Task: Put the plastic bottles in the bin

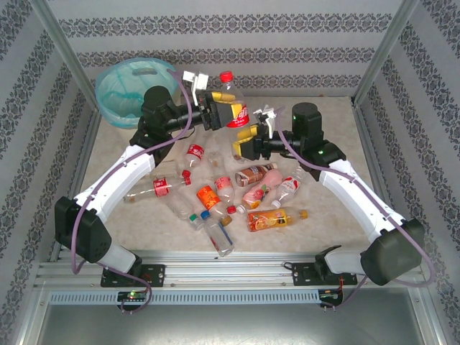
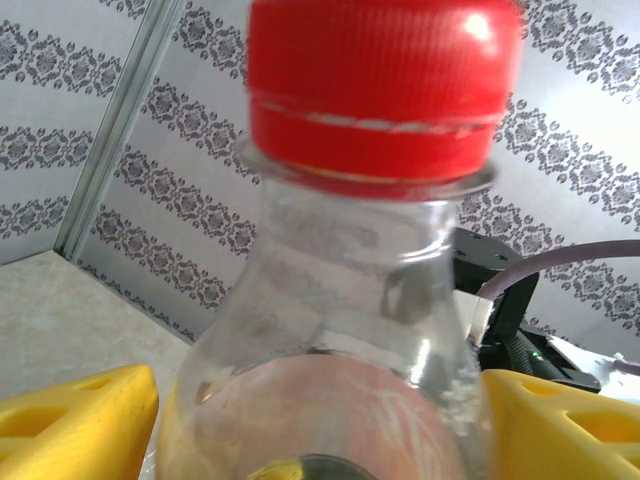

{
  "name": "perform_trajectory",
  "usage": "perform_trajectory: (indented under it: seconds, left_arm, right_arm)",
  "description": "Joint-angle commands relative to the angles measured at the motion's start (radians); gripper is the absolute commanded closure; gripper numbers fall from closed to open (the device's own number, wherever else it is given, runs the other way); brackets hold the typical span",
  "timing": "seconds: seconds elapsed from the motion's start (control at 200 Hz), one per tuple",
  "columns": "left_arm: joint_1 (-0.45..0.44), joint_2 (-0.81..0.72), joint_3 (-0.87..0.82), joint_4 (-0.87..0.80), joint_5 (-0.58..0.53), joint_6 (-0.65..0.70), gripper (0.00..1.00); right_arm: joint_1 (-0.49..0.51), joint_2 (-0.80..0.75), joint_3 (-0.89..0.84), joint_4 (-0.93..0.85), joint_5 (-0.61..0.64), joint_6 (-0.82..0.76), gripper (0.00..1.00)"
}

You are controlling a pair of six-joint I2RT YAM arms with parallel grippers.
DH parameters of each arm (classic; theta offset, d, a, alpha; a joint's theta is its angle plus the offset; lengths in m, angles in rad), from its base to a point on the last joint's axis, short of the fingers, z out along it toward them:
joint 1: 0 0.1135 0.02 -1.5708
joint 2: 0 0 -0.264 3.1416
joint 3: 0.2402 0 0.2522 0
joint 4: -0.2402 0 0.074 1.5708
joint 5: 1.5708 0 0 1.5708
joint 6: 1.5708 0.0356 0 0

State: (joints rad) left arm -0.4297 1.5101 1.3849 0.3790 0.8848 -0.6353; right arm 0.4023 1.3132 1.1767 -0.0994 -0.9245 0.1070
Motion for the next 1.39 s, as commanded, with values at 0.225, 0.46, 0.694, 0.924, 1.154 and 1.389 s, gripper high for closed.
perform_trajectory:
  seconds: [0.225, 0.46, 0.694, 0.924, 1.154, 1.389]
  left_arm:
    - [0.005, -0.047, -0.018, -0.085, -0.028, 0.098, 0.38]
    - [0.005, -0.084, -0.018, -0.110, -0.112, 0.137, 0.47]
    - [0.053, -0.158, 0.064, -0.238, -0.347, 0.223, 0.49]
    - [0.220, -0.162, 0.238, -0.375, -0.474, 0.289, 0.51]
    - [0.357, -0.065, 0.443, -0.557, -0.630, 0.487, 0.52]
    - [0.444, 0.065, 0.451, -0.575, -0.715, 0.564, 0.52]
  right_arm:
    - [0.019, 0.000, 0.028, 0.026, -0.055, -0.003, 0.48]
    - [0.022, -0.011, 0.020, 0.039, 0.026, 0.006, 0.36]
    - [0.023, -0.076, 0.012, 0.080, 0.190, -0.008, 0.29]
    - [0.025, -0.151, -0.024, 0.143, 0.286, -0.048, 0.28]
    - [0.027, -0.172, -0.041, 0.132, 0.289, -0.053, 0.30]
    - [0.041, -0.186, -0.080, 0.133, 0.305, -0.069, 0.31]
